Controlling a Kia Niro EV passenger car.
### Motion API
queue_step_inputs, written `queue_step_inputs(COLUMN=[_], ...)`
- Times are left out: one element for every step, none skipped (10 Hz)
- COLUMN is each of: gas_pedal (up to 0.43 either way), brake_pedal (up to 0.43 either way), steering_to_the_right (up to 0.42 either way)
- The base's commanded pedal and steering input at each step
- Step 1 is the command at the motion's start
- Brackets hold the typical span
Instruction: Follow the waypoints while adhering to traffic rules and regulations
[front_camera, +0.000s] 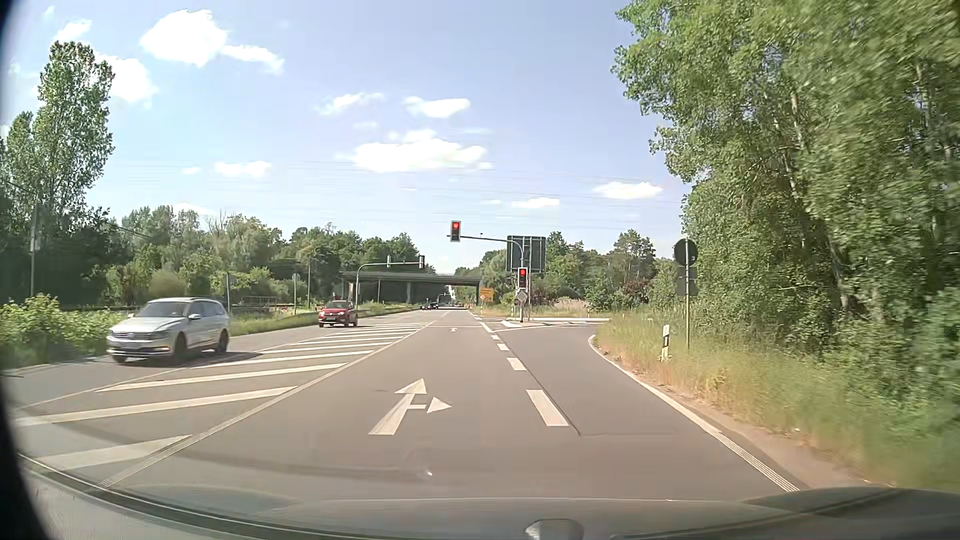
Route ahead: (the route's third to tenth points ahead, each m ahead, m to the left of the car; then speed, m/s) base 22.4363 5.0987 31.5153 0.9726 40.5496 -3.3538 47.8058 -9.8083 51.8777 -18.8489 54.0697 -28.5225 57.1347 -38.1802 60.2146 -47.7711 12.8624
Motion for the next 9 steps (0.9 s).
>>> queue_step_inputs(gas_pedal=[0.0,0.0,0.0,0.0,0.0,0.0,0.0,0.0,0.0], brake_pedal=[0.238,0.238,0.238,0.244,0.244,0.256,0.256,0.262,0.262], steering_to_the_right=[0.01,0.013,0.017,0.02,0.021,0.022,0.022,0.023,0.025])
